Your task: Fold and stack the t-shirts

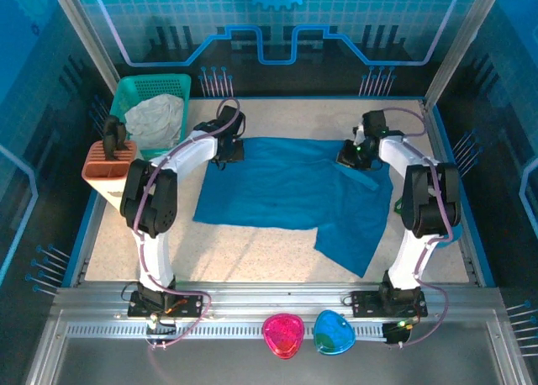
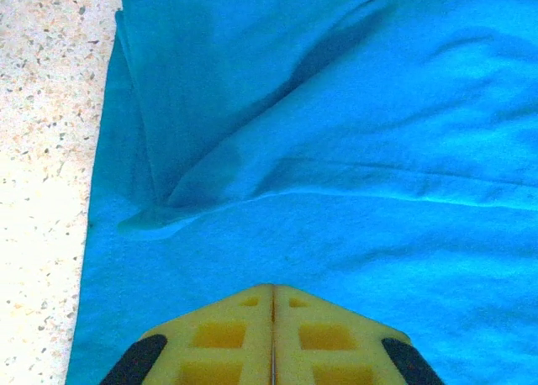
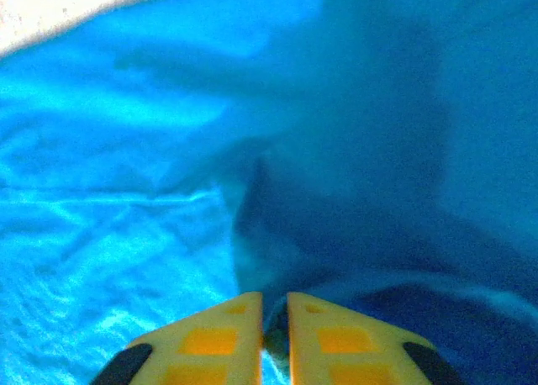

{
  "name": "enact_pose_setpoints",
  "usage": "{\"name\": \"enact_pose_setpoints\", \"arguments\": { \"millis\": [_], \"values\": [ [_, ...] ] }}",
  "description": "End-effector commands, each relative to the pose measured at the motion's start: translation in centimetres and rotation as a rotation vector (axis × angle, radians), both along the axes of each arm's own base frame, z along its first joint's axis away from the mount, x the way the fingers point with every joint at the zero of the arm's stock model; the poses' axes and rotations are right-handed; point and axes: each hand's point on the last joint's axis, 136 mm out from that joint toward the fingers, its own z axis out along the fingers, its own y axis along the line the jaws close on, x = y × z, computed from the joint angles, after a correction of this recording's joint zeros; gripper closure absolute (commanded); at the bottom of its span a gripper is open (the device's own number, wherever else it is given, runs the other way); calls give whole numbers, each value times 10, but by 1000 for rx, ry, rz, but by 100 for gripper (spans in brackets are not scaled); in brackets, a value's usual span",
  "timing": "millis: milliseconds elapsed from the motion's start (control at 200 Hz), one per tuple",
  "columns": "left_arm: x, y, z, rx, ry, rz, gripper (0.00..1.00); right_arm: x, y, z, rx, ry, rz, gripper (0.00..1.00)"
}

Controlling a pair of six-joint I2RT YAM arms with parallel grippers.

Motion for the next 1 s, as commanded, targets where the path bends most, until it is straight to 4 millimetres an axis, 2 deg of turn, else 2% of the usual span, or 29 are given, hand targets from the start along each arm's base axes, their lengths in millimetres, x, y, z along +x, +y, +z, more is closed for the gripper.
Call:
{"name": "enact_pose_setpoints", "arguments": {
  "millis": [0,145,295,425,530,606,701,786,896,996],
  "values": [
    [-5,3,11,18,-29,-7,90,-9,23,-4,52,8,-25,78],
    [-9,7,19,29,-47,-8,87,-18,42,-8,61,21,-8,73],
    [-21,14,34,40,-55,9,84,-19,41,9,49,-9,-7,73],
    [-50,34,44,73,-40,81,76,-22,38,30,45,-46,4,74],
    [-82,51,42,103,1,129,71,-23,34,49,49,-91,12,74],
    [-104,59,39,102,19,155,68,-21,23,52,26,-110,-2,74],
    [-128,65,30,79,40,186,65,-12,5,40,28,-98,-25,77],
    [-147,73,19,58,71,232,63,-3,-5,18,66,-69,-31,81],
    [-167,84,5,14,116,317,59,1,-4,-7,135,-27,-13,87],
    [-178,89,-1,-20,127,374,53,-7,5,-23,188,-16,6,89]
  ]
}}
